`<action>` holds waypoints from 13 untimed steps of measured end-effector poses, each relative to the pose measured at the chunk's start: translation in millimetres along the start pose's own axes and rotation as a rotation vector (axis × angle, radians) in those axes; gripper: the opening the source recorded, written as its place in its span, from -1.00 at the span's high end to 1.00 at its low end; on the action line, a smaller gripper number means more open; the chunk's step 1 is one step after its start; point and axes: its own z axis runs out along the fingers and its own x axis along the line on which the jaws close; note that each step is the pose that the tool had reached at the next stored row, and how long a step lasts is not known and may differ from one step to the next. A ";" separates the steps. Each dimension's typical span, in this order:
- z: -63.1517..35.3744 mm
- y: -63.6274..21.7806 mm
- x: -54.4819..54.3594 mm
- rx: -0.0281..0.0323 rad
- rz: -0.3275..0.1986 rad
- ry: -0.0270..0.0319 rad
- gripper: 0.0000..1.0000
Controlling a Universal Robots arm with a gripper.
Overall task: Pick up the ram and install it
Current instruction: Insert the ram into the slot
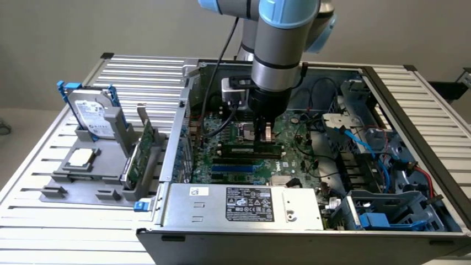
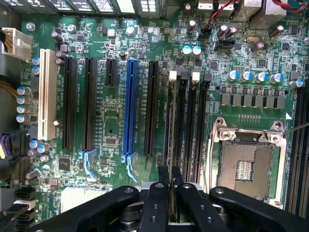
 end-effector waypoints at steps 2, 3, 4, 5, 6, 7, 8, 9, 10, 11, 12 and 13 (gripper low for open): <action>0.8 0.0 -0.1 0.0000 0.000 -0.0001 0.73; 1.1 0.0 -0.1 -0.0001 0.000 0.0001 0.73; 1.5 0.0 -0.2 -0.0001 0.000 0.0001 0.73; 1.8 0.0 -0.2 0.0000 0.000 0.0001 0.73; 2.1 -0.1 -0.2 -0.0001 0.000 0.0004 0.73; 2.3 0.0 -0.2 -0.0001 0.000 0.0007 0.73; 2.4 -0.1 -0.2 -0.0001 0.000 0.0009 0.73; 2.6 -0.1 -0.2 -0.0001 0.000 0.0006 0.70; 2.8 -0.1 -0.2 0.0000 0.000 0.0005 0.70; 2.8 -0.1 -0.2 0.0000 0.000 0.0007 0.58; 2.8 -0.1 -0.2 0.0000 0.000 0.0007 0.58; 2.8 -0.1 -0.2 -0.0001 0.000 0.0007 0.46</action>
